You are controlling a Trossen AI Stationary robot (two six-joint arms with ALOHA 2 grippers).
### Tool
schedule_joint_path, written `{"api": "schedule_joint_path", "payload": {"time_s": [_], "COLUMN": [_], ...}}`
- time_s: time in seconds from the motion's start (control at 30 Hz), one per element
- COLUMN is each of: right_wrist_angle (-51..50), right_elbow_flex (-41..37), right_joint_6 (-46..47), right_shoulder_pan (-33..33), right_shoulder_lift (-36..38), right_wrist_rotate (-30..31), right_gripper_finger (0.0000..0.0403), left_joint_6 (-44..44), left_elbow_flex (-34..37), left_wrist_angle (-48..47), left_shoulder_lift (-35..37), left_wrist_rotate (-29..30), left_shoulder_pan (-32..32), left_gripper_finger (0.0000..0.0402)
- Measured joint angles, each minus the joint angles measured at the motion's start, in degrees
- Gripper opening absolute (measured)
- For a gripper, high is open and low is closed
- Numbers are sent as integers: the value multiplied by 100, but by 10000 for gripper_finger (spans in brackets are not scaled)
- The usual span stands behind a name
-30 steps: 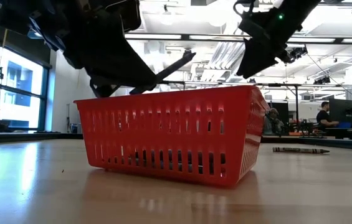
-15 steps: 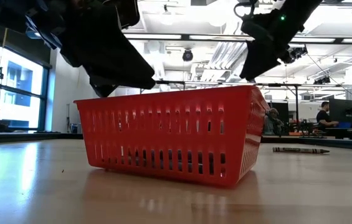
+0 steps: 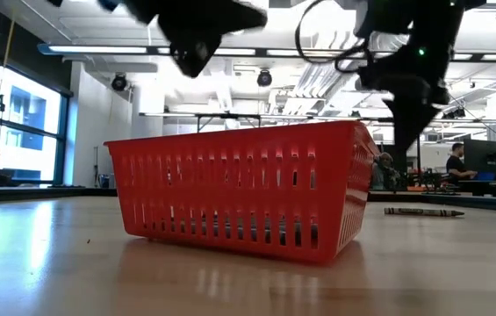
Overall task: Sort crayons
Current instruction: Put the gray crayon into the orange bin
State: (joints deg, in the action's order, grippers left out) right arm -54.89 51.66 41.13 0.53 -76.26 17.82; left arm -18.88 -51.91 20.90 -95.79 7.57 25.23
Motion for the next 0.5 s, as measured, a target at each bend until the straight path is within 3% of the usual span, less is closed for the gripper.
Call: {"api": "schedule_joint_path", "payload": {"time_s": [0.5], "right_wrist_angle": [40], "right_elbow_flex": [0], "right_joint_6": [-710], "right_shoulder_pan": [217], "right_shoulder_lift": [-1556], "right_wrist_rotate": [-1001], "right_gripper_finger": [137], "left_joint_6": [411], "left_elbow_flex": [-349], "left_wrist_angle": [-17], "left_shoulder_lift": [7], "left_wrist_rotate": [7], "left_shoulder_pan": [-362], "left_gripper_finger": [101]}}
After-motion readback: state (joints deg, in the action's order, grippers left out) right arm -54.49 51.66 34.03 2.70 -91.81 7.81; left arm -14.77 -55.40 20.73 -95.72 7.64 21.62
